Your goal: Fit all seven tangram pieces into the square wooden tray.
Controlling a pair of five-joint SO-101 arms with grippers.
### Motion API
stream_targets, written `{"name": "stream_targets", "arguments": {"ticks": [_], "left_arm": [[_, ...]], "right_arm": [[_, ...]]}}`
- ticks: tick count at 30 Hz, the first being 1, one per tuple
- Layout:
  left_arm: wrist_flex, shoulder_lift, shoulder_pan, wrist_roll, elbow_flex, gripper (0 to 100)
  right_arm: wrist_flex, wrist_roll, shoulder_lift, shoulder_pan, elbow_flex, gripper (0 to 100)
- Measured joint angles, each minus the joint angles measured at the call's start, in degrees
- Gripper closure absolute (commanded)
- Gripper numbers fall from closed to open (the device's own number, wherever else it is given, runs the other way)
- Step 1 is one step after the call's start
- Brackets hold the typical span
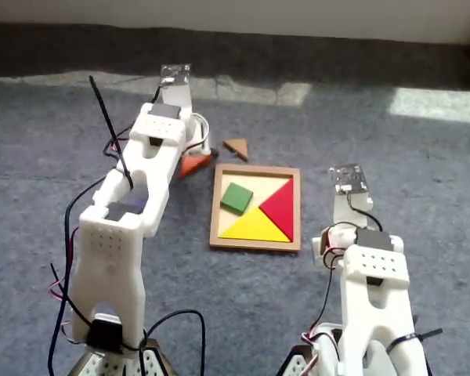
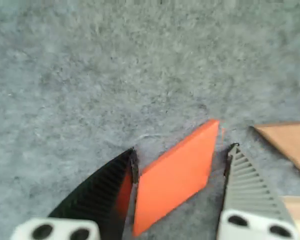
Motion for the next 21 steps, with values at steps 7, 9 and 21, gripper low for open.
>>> {"name": "stream_targets", "arguments": {"ticks": [7, 9, 21], "left_arm": [[12.22, 1.76, -2.99, -10.46, -4.92, 72], [16.0, 1.85, -4.66, -12.04, -5.89, 75], [37.89, 1.41, -13.01, -20.22, -23.3, 87]], "right_arm": [[0.0, 0.0, 0.0, 0.0, 0.0, 99.3], [0.0, 0.0, 0.0, 0.0, 0.0, 99.3], [-1.23, 0.0, 0.18, 2.02, -2.46, 99.3]]}}
